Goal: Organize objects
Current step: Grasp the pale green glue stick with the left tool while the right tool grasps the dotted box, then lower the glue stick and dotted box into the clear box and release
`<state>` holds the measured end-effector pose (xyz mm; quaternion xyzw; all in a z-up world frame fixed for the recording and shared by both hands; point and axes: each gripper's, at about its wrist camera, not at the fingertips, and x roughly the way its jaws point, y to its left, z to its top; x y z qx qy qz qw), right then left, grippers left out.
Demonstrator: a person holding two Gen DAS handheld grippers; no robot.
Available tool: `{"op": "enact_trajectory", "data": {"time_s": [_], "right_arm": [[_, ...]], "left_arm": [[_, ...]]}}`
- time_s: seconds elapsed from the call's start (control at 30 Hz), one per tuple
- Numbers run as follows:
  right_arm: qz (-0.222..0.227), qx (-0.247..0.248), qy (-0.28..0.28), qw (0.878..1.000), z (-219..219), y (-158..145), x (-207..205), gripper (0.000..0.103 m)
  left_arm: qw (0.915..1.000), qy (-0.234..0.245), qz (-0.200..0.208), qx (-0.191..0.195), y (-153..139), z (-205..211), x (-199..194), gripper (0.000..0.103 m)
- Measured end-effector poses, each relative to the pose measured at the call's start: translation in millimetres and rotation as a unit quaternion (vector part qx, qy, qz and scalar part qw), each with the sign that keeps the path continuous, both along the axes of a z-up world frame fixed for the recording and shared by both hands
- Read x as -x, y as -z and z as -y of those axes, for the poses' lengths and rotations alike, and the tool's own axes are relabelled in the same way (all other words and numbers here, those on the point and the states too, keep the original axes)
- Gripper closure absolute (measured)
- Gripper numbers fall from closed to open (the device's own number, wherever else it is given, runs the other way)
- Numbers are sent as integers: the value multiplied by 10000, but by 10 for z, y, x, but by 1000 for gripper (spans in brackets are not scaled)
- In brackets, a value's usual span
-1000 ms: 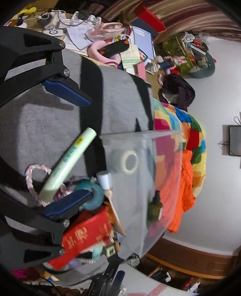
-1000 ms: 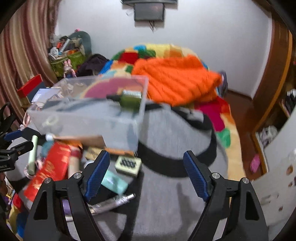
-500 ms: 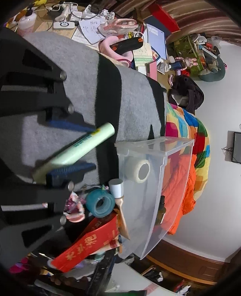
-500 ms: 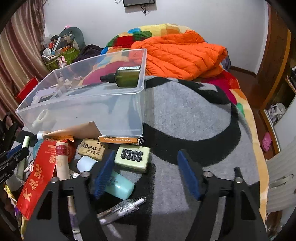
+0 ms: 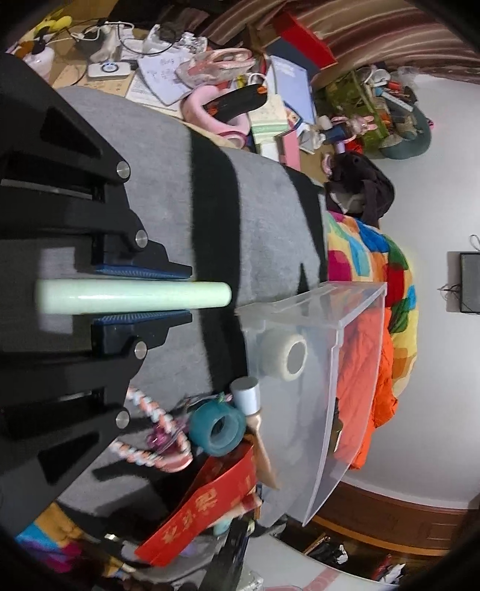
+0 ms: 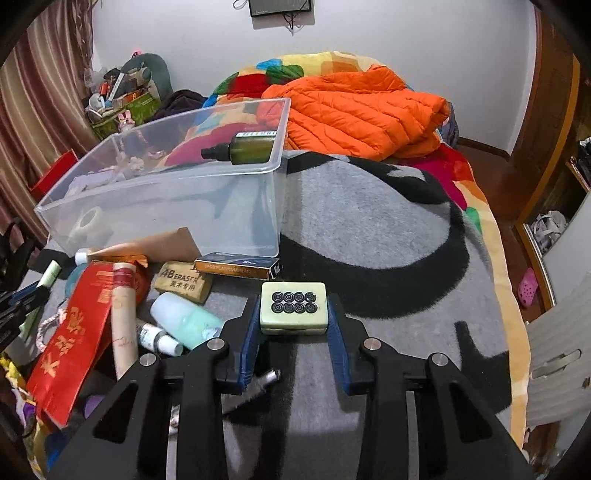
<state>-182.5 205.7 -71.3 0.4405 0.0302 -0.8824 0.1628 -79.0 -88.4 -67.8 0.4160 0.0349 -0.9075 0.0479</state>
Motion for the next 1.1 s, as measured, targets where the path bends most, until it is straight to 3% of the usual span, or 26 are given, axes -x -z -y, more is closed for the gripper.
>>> {"op": "enact_trajectory", "data": {"time_s": [0.23,0.63,1.1], "right_arm": [[-245,184,-10,9995,-66,-244,-123,72],[-872,603,-195,9942,53,-780,-131,72],[-1039,855,-439,9899,388,-1011,168,72]], "left_arm": [[9998,-38,7,-209,-74,51,-20,88],[9964,112,-812,-218,-739,-29,-62,88],[9870,395,-1531,-289,-1421,-209,264,88]]}}
